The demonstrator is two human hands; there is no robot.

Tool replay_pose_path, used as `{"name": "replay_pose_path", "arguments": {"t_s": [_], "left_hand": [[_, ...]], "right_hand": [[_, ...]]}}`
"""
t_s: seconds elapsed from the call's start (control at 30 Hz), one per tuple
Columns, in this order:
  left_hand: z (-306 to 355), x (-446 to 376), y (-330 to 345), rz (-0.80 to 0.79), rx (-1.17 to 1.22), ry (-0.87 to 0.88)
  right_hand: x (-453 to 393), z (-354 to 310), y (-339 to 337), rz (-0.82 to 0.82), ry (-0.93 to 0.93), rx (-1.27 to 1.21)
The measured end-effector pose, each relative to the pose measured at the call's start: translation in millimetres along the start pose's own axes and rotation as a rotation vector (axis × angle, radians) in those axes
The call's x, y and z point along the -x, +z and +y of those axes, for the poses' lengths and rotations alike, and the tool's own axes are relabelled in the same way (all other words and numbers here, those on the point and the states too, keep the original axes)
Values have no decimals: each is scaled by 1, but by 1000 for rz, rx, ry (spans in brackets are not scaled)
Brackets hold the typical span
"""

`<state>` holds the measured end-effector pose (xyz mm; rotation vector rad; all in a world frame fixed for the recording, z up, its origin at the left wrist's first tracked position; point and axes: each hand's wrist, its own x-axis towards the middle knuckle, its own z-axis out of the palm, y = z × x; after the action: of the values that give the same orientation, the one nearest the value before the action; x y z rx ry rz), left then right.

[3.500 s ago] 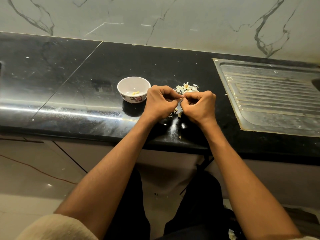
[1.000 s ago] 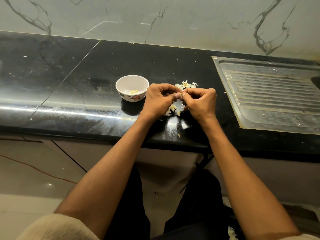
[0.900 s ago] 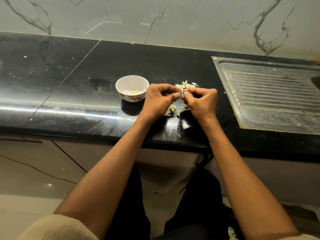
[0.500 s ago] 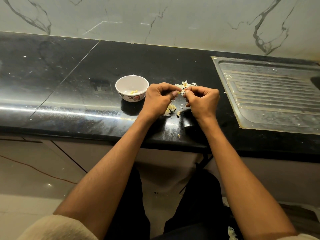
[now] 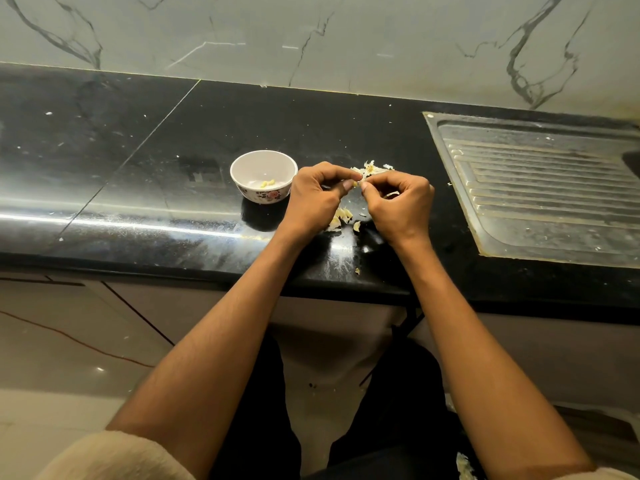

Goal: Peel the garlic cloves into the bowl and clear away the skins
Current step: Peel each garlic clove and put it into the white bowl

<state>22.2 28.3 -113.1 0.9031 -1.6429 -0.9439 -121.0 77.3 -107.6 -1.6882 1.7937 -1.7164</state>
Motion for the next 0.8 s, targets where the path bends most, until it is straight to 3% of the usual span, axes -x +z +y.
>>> {"name": "replay_pose_path", "arguments": {"t_s": [0.8], "left_hand": [[2, 3, -1, 10, 47, -33]], "right_hand": [[0, 2, 2, -37, -64, 38]]}}
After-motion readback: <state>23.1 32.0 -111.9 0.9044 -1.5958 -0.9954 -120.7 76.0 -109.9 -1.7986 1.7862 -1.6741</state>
